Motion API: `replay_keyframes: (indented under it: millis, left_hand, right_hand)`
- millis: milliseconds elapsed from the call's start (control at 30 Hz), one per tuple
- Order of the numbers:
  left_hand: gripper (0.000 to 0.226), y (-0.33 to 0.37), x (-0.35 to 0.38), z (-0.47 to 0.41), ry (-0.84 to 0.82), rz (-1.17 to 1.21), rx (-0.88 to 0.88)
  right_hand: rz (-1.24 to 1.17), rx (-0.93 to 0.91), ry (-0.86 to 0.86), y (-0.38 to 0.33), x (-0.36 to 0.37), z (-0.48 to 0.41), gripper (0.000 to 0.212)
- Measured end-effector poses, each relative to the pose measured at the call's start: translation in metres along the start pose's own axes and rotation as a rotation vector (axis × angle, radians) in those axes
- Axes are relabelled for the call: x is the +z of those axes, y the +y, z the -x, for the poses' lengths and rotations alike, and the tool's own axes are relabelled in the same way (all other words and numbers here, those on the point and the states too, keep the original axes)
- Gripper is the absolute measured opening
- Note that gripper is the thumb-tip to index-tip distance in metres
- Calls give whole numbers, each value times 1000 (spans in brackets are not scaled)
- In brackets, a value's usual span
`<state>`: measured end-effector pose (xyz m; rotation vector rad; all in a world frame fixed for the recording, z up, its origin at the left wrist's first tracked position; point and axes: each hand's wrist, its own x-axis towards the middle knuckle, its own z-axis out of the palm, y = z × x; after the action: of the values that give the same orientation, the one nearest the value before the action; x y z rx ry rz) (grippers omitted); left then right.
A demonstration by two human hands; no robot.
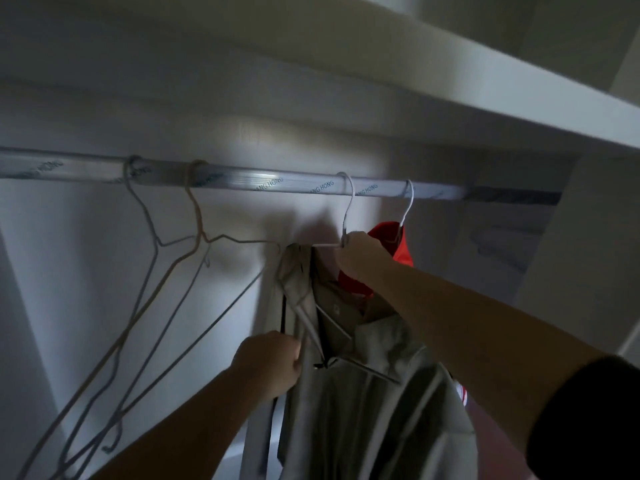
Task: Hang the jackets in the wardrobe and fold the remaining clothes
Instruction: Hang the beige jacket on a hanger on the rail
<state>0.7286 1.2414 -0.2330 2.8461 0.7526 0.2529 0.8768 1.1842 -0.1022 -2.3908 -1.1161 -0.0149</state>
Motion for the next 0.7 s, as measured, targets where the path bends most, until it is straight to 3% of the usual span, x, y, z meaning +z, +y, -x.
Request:
replay_keyframes:
  millis: [100,167,267,400,567,700]
  left_hand:
    - [33,13,32,-11,-33,294,-99]
    - [43,22,53,-18,-45,418,-175]
    - [44,31,77,-25,-24,512,-287]
    - [39,35,92,-34,96,431,-379]
    - [32,28,96,-52,214,440,-526]
    - [19,18,93,-68,229,501,-579]
  right_hand:
    - [339,-176,287,18,18,32,56]
    - [587,-309,449,28,24,55,63]
    - [892,-452,294,51,29,74,60]
    - [1035,-608,84,80,36,83,55]
    - [1066,-723,56,95,31,85,40]
    - [894,-788,143,106,29,91,27]
